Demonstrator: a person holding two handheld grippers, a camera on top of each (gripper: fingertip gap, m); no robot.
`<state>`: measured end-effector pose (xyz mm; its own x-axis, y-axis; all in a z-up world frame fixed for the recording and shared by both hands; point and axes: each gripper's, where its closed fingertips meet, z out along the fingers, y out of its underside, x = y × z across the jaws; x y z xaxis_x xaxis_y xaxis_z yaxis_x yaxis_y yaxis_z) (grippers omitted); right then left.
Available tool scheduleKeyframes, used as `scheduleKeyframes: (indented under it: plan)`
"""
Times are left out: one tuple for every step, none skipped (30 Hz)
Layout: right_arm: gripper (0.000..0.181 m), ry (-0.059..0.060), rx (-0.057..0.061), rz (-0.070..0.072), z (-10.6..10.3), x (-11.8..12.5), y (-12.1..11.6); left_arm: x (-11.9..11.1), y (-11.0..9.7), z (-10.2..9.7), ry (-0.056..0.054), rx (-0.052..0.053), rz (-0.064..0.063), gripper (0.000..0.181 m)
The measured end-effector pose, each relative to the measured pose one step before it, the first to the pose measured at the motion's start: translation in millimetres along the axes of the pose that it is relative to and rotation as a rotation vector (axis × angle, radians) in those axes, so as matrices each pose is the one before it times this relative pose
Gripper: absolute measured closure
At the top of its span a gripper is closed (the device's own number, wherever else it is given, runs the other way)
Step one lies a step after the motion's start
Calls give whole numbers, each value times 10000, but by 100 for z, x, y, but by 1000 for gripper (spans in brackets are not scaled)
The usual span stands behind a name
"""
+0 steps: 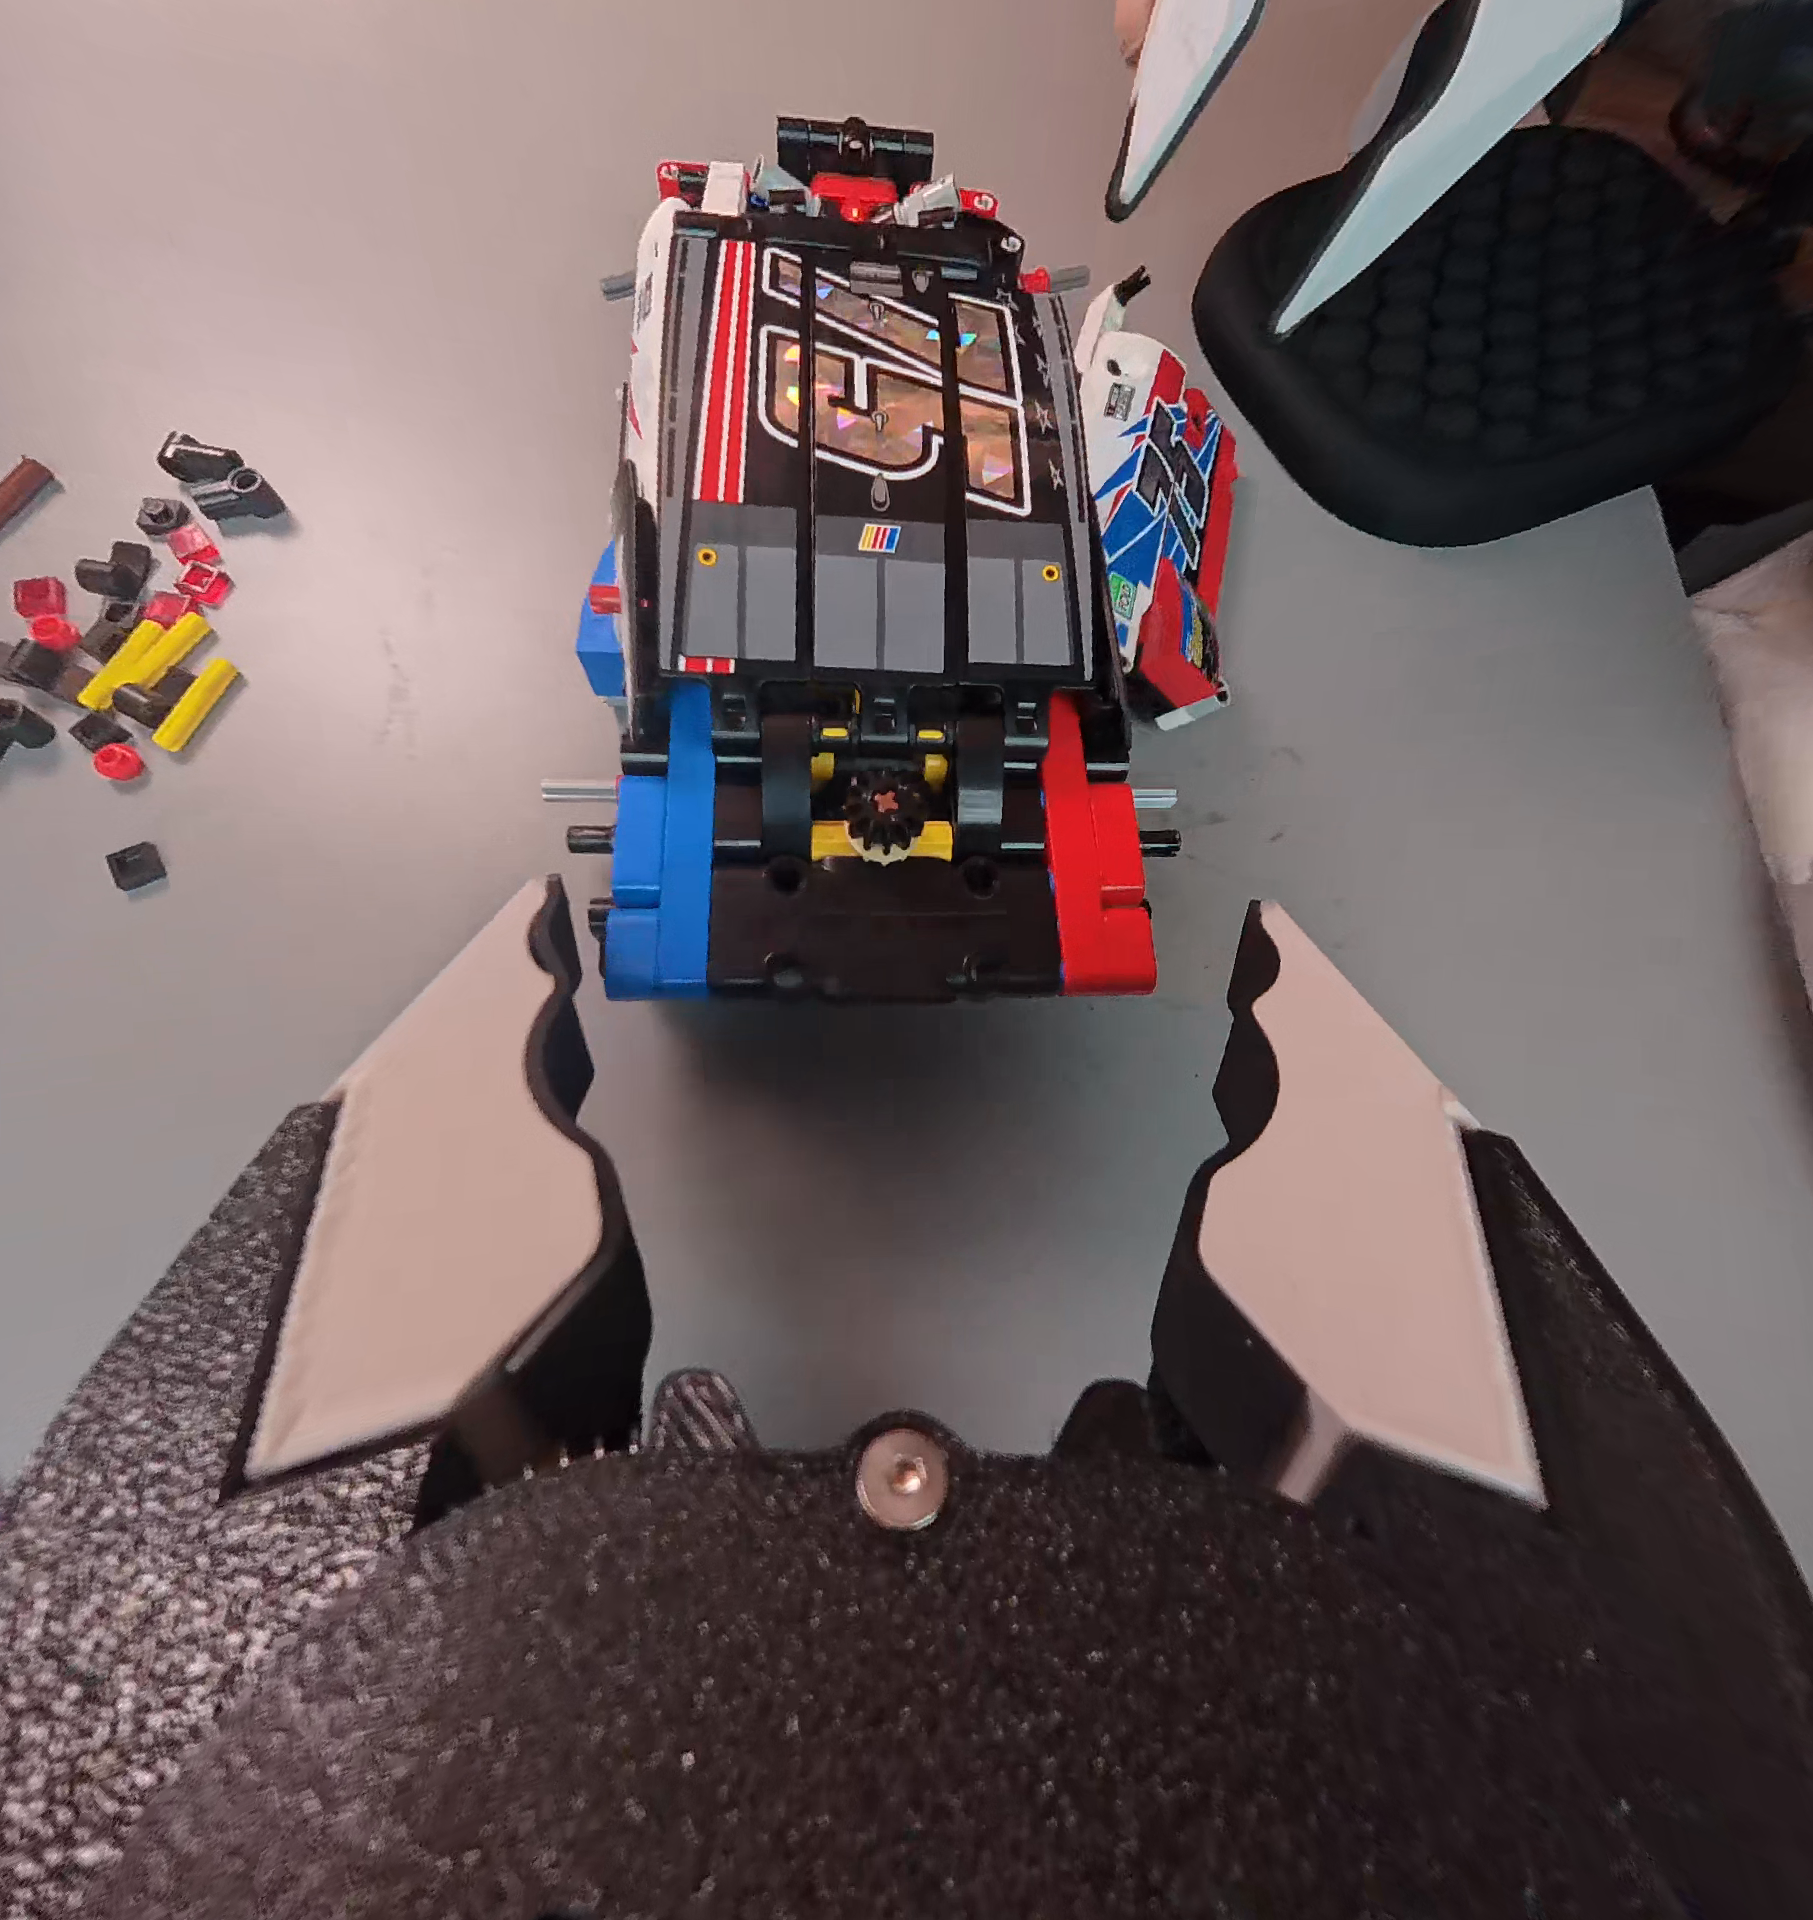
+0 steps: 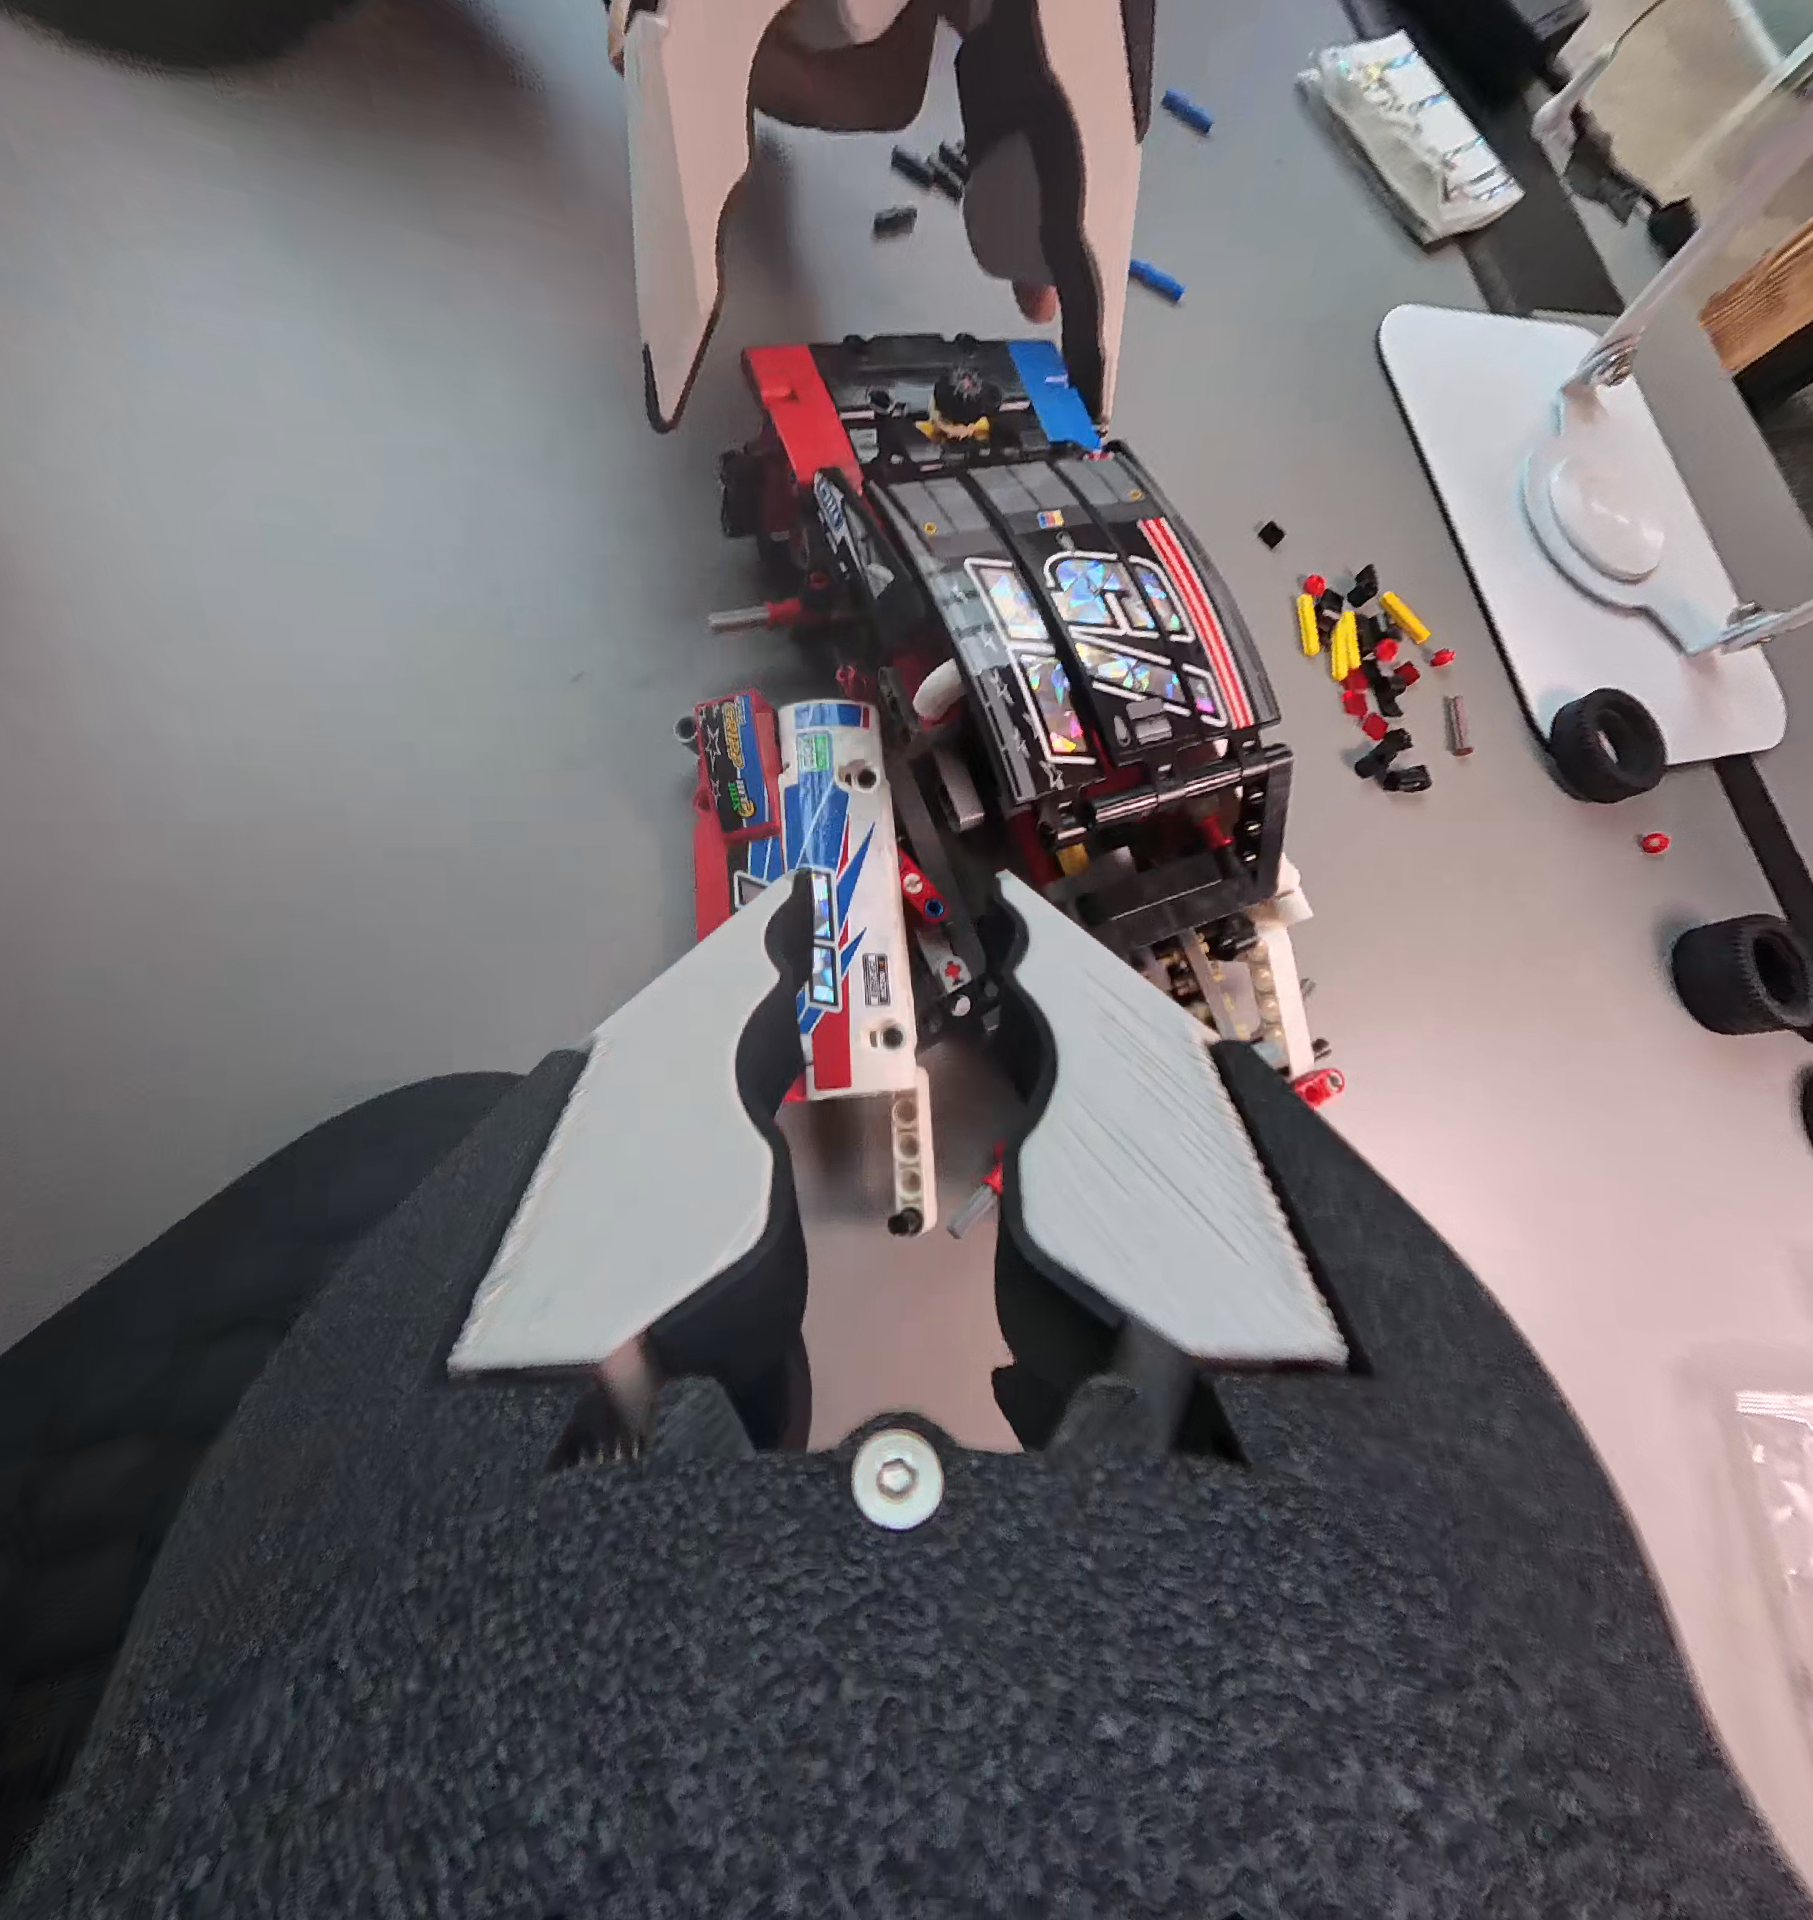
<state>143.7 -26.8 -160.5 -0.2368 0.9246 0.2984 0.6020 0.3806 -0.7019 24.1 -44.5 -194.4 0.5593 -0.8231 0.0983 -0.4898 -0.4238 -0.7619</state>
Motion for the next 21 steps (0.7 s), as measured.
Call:
scheduleKeyframes:
  plan:
    - [149,-82,-221,-62,-56,-145,409,-62,134,245,-143,-41,15,58]
    - [149,-56,-184,-46,-82,-113,339,-75,158,261,-123,-48,12,58]
    - [148,-62,-148,-8,-87,-121,274,-92,153,238,-119,-58,1,58]
    - [148,-68,-121,55,-80,-116,229,-96,82,183,-102,-32,0,58]
    - [147,-122,-131,68,-46,-229,232,14,41,130,-24,-25,-19,58]
    - [147,-151,-133,23,-11,-330,249,51,10,73,10,-24,-23,58]
    - [145,-212,-170,24,63,-406,361,-50,-1,67,-52,-21,-2,59]
    - [142,-202,-175,55,169,-321,417,-46,24,84,-52,-37,28,59]
    - [138,-185,-180,64,253,-243,449,9,48,103,-10,-38,30,59]
    - [132,-59,-117,51,312,-14,322,-60,28,97,-53,-25,17,59]
    - [128,-3,-73,43,327,132,182,-69,79,103,-69,-47,17,60]
    - [125,-17,-46,48,309,146,67,-71,140,95,-60,-83,26,61]
    - [123,-3,-7,30,299,188,-73,-59,115,60,-61,-63,38,62]
    - [122,-58,1,-6,305,66,-125,-57,51,15,-51,-14,10,62]
    - [122,-137,-69,-25,366,-130,-57,-16,-6,-2,-4,10,-34,63]
    - [124,-92,-39,-132,360,-150,-96,-26,12,13,-13,3,-30,63]
    - [127,-73,142,-117,250,-189,-408,-20,-17,15,-10,22,-22,63]
    - [130,-39,26,-70,160,-128,-266,-26,-21,24,-6,33,-12,63]
    - [137,110,10,-173,-12,-18,-202,-13,-33,23,-3,33,-16,63]
    - [152,-9,49,-285,-197,-284,-208,-20,-7,17,-1,24,-11,63]
    - [161,-103,175,-182,-262,-521,-393,-22,-36,35,-6,21,-15,63]
